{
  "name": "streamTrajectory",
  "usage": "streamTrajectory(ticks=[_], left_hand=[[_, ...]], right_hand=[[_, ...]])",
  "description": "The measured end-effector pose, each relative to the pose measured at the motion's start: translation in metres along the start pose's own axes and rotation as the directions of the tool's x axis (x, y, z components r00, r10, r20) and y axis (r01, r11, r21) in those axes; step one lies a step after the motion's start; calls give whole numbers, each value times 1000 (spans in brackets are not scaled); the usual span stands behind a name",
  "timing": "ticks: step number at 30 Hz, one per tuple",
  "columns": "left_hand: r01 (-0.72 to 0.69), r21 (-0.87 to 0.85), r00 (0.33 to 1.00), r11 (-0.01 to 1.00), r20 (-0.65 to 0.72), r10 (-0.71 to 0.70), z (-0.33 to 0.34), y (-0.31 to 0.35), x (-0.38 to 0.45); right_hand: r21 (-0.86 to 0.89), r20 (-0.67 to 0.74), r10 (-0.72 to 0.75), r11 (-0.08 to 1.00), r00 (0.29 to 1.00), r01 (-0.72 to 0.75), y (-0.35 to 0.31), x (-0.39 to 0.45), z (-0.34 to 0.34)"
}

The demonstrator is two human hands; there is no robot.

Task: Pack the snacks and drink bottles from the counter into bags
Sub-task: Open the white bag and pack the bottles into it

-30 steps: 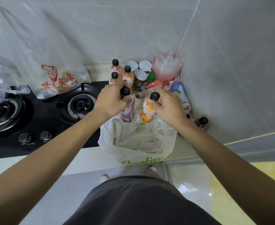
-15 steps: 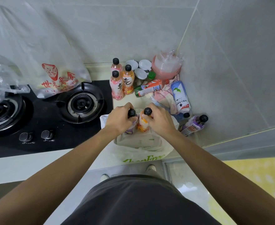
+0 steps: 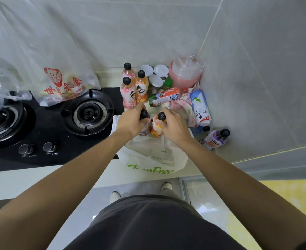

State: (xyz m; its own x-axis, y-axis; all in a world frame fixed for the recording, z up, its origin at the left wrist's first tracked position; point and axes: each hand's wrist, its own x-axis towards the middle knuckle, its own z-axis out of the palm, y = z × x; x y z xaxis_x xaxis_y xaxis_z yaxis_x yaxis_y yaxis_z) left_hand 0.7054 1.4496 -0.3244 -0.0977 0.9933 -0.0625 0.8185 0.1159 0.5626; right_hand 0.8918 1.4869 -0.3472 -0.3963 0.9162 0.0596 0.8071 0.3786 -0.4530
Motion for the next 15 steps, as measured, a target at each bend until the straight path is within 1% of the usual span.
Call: streamTrajectory(ticks=[3,7,12,15], left_hand=[[0,25,1000,1000,8,0,-3,3,5],[-12,82,999,997,41,9,-4,2,9],[-24,142,998,990,66,15,-5,3,12],[-29,157,997,987,72,17,-5,2,13]], right_hand=[[-12,25,-6,1000,1000,6,1,7,-3],[-105,62,-20,994,998,26,0,14,-12],[-95,102,-16,995,995,26,2,19,-15],[-96,96,-14,995,995,24,2,17,-15]])
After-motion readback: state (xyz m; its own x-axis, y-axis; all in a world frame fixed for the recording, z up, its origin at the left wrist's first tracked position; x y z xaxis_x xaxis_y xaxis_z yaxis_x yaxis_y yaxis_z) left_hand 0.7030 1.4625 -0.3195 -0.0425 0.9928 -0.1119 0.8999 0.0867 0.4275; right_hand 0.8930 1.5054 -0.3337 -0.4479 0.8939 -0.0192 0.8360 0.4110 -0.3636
